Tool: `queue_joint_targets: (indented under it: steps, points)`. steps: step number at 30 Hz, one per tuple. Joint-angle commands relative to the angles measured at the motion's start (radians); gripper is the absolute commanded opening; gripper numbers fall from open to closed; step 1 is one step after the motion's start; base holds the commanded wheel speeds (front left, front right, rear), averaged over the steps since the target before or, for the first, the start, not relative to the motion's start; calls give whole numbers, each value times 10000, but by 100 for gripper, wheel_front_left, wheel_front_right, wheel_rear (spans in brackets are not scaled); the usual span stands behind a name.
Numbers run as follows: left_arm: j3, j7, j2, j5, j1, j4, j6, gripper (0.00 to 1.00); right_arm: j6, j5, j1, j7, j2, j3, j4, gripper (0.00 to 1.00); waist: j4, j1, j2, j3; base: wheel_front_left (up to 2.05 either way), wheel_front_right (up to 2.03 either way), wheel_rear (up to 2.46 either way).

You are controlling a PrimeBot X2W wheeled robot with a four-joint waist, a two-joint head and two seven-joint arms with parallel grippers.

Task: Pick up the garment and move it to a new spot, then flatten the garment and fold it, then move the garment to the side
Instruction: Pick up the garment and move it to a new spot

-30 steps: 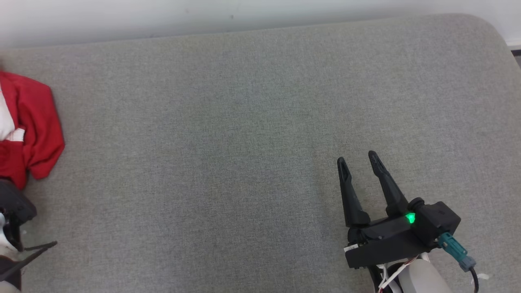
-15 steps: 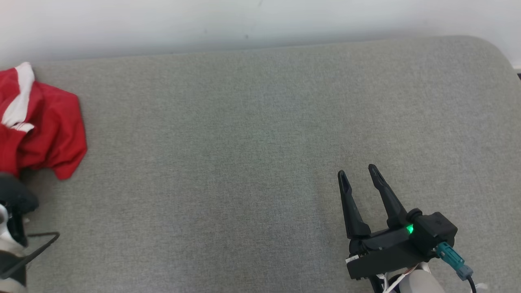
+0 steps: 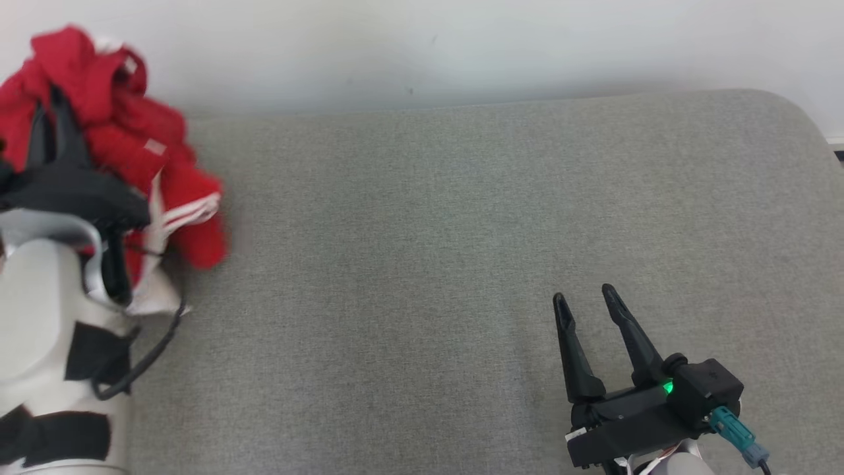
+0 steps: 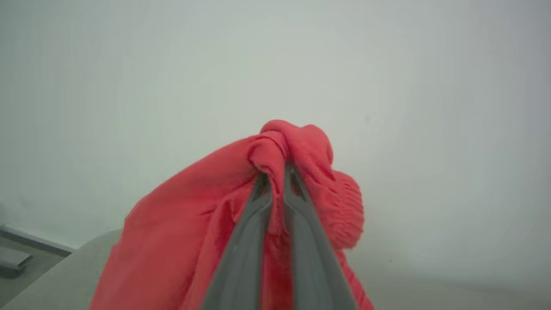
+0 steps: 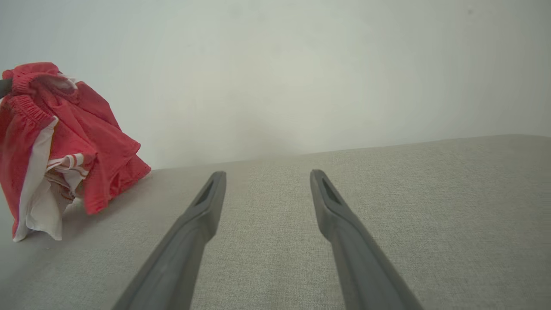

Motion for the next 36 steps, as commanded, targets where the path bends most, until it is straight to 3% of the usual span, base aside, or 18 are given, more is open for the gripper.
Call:
queue_joint_targets:
  steps: [1,11,18,23,33,34,35,36]
  points:
    - [-192,-81,-310,41,-141,-619,-78,0,-18,44,114,-22,-5,-32,-17,100,-145,1,0,-9,0,0,0]
    - [-1745,1085,-1362,-543,263,-4018,-225,0,-18,234,178,-23,-7,-171,2,100,-832,1,0,-87,0,0,0]
    - [-3406,1634,-1462,-1643,1316,-5325,289,0,-18,372,178,-22,-4,-193,27,100,-1622,1,0,-8,0,0,0]
    - [-4729,1462,-1446,-2207,2341,-4983,735,0,-18,379,244,-22,-2,-321,66,100,-1969,1,0,112,0,0,0]
    - [-6555,689,-1442,-2822,3371,-2490,950,0,-18,245,158,-22,-2,-358,119,100,-1865,1,0,203,0,0,0]
    - [-6663,572,-1445,-2766,3298,-2293,985,8,-18,227,142,-23,-1,-340,118,100,-1809,1,0,195,0,0,0]
    - [-6805,467,-1453,-2703,3206,-2125,1017,64,-18,211,137,-23,-4,-365,121,100,-1736,1,0,183,0,0,0]
    - [-6865,354,-1450,-2768,3130,-2035,1063,100,-18,211,134,-22,-5,-349,129,100,-1675,1,0,168,0,0,0]
